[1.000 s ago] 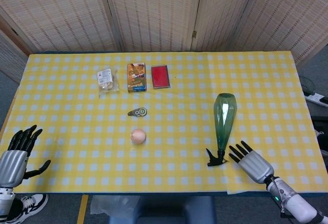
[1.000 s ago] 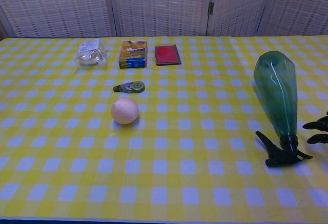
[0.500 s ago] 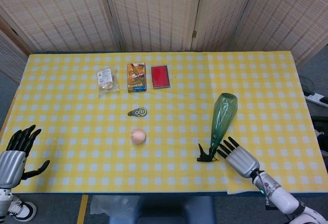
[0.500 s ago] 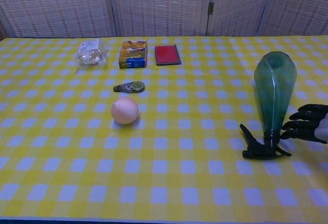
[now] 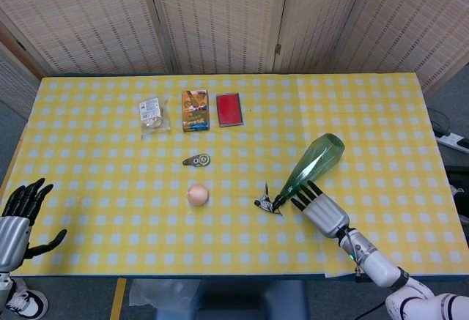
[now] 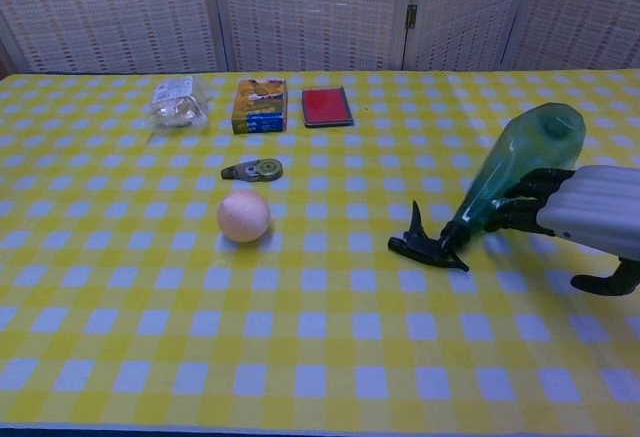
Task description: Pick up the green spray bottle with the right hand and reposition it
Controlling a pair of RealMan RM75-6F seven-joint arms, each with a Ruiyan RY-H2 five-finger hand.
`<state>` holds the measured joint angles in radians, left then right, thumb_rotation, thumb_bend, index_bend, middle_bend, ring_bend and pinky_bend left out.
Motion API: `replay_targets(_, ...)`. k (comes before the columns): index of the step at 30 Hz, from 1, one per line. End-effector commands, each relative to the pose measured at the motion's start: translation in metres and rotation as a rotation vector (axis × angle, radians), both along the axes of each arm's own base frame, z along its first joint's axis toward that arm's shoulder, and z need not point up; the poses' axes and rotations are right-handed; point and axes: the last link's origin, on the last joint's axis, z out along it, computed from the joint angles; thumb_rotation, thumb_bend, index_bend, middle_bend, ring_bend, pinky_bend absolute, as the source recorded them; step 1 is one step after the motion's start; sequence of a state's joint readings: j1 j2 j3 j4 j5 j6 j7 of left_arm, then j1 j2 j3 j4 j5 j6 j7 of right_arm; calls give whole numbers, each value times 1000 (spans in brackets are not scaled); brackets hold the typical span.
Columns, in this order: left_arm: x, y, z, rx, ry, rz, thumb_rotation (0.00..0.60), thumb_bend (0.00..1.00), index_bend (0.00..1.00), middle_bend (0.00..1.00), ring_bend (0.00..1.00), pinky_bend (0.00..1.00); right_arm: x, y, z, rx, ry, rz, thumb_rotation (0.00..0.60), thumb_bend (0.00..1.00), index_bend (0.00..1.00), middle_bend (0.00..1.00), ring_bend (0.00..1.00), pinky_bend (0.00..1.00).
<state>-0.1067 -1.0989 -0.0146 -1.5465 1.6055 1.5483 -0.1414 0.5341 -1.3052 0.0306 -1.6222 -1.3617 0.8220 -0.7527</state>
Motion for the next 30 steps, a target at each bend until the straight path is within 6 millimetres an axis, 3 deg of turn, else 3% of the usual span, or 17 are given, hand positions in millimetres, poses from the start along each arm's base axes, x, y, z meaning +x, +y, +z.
replay_targets(1,0,0,1,1,-1,0,501,321,0,2,50,0,8,-7,-2,-16,-5,12,600,390,141,0,0,0)
replay_targets(14,-2,-1,0,1,7,31,502,322,0,3,51,0,38,-22,27,-146,-91,83,600,390,141,0,6,0)
replay_targets(30,-3,-3,8,23,-28,51,498,323,0,2,51,0,41,-52,-13,-133,-5,108,600,390,238,10,11,0)
